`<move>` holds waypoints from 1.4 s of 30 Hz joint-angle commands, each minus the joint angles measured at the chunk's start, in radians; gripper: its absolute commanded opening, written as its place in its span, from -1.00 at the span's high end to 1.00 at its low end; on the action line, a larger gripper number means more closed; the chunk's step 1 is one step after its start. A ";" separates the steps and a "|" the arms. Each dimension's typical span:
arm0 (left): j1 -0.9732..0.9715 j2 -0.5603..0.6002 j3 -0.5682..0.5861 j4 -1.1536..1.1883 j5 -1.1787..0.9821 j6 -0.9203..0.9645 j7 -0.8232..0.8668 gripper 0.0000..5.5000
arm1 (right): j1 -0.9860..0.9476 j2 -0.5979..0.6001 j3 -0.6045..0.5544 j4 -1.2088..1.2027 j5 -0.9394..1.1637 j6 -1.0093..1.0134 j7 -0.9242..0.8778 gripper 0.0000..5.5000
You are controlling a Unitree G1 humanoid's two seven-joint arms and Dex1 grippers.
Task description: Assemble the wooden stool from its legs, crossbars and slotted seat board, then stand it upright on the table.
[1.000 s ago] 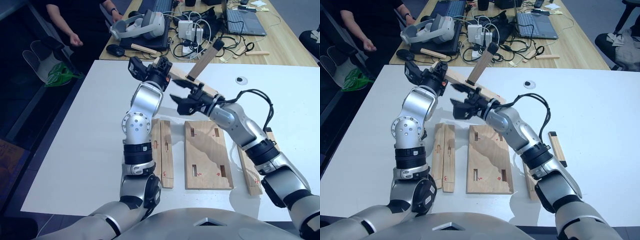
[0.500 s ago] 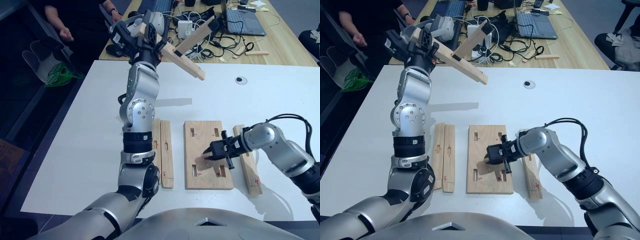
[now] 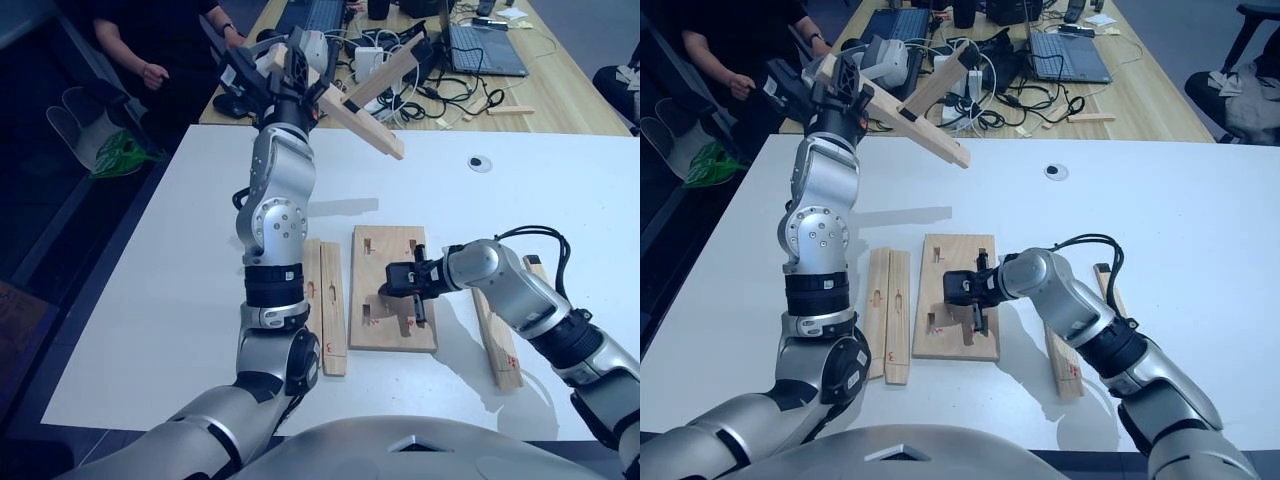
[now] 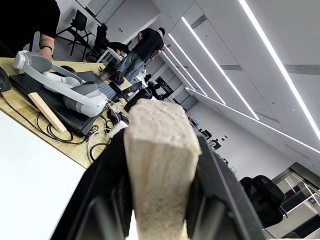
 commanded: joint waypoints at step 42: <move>0.071 0.070 0.073 -0.289 0.094 0.154 0.020 0.63 | -0.491 0.464 -0.508 1.164 0.088 -0.152 -0.610 1.00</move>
